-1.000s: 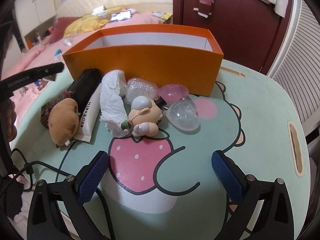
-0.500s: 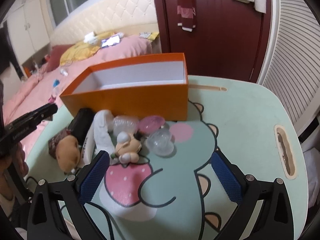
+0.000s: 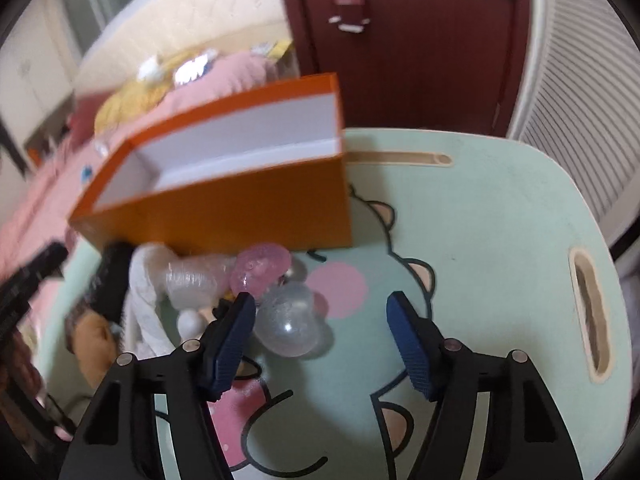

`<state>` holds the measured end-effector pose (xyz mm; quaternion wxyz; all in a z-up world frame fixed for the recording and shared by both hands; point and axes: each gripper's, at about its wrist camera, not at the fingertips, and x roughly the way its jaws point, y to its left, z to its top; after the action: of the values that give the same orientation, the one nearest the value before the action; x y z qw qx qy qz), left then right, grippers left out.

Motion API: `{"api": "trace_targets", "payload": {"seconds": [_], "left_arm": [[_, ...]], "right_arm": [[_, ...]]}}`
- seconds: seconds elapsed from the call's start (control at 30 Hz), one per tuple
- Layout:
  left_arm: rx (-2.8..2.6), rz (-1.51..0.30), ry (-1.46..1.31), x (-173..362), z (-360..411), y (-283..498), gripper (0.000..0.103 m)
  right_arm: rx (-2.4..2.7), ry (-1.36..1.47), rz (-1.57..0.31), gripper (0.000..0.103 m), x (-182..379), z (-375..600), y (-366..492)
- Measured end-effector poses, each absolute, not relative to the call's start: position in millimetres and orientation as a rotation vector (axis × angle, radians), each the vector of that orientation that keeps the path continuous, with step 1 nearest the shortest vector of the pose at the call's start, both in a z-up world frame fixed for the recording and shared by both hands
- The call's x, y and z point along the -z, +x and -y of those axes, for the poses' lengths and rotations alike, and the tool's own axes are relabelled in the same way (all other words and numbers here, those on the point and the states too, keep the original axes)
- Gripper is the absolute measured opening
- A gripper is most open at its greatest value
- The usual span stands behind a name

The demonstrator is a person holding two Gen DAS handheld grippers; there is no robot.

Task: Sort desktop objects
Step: 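Carry the silver cap into the box with the left tool while the right tool carries the clear heart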

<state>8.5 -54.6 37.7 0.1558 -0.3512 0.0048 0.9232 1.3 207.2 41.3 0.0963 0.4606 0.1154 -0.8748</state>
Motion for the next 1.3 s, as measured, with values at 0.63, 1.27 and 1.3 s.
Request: {"api": "trace_targets", "payload": {"seconds": [0.63, 1.27, 1.3], "left_arm": [[-2.682, 0.008, -0.902, -77.8, 51.8, 0.7, 0.033], [-2.495, -0.010, -1.127, -48.8, -5.2, -90.8, 0.051], [-2.495, -0.006, -1.111, -48.5, -4.8, -89.7, 0.052]], "right_arm": [[2.591, 1.136, -0.290, 0.036, -81.9, -214.6, 14.9], [2.497, 1.134, -0.190, 0.038, -75.4, -169.6, -67.4], [2.502, 1.123, -0.206, 0.048, -75.3, -169.4, -65.1]]}}
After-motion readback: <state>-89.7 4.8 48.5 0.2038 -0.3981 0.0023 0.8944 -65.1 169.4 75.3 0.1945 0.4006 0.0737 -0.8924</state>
